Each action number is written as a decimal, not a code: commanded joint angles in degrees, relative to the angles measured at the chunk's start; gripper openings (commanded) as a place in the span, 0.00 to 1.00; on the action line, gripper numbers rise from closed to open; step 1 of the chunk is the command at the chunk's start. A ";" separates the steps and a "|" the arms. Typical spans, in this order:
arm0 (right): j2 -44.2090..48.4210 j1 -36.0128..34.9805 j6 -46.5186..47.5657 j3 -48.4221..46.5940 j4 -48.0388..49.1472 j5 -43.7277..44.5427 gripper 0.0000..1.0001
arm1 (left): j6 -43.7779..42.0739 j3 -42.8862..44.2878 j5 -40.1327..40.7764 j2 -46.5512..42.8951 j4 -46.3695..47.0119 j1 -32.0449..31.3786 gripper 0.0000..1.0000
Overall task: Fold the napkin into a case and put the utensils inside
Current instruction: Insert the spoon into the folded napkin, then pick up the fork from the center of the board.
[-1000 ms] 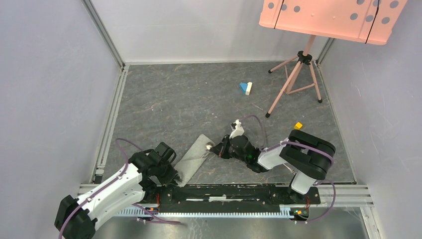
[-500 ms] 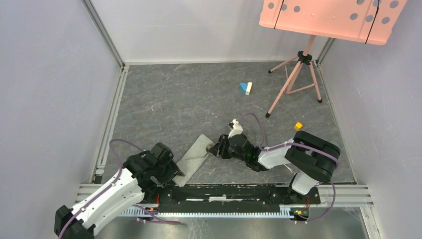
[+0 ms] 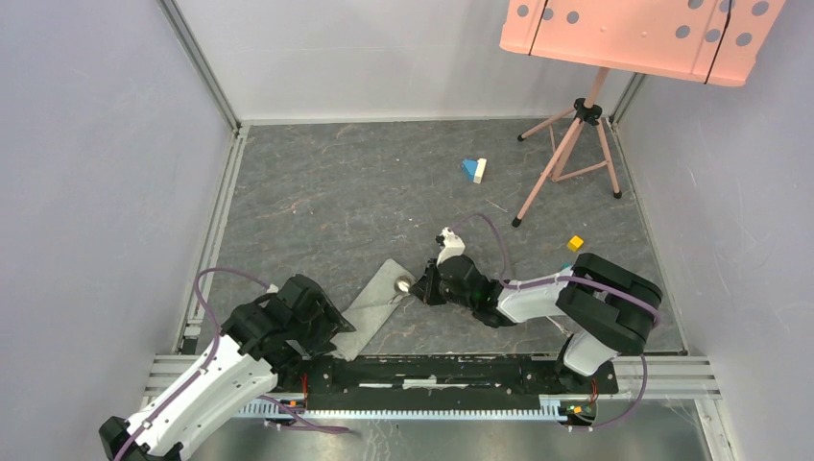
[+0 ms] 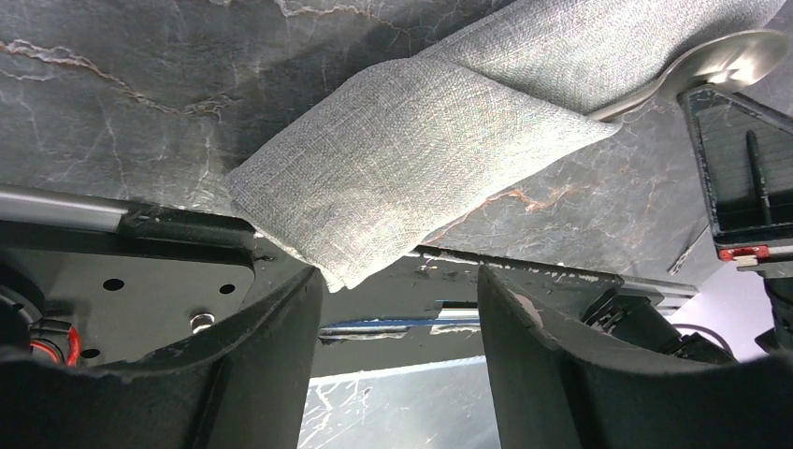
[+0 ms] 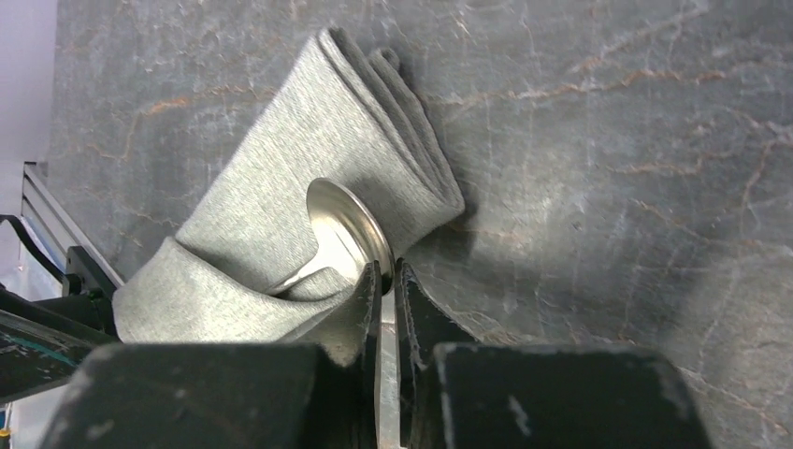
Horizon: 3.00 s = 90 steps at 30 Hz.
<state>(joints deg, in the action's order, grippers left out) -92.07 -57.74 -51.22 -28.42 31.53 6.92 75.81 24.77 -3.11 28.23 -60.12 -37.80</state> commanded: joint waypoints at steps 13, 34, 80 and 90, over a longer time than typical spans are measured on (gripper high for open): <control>0.83 -0.28 3.24 -4.30 -4.10 3.21 0.30 | -6.32 6.07 0.71 -3.45 1.06 -0.08 0.78; 33.45 3.53 74.69 -11.83 -69.54 21.17 0.76 | -33.82 17.69 -1.73 -17.44 18.99 -0.08 0.95; 10.04 25.92 90.40 -9.95 -75.63 -9.07 0.14 | -43.38 24.58 -2.32 -26.65 12.32 -0.18 1.00; 9.34 25.93 80.07 -11.86 -65.81 0.74 0.00 | -39.94 23.44 -1.78 -26.90 12.73 -0.17 1.00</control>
<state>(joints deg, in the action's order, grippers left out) -84.29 -31.51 36.10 -41.25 -50.19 4.43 35.53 48.38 -5.85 1.02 -47.86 -37.85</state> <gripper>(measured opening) 0.021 0.994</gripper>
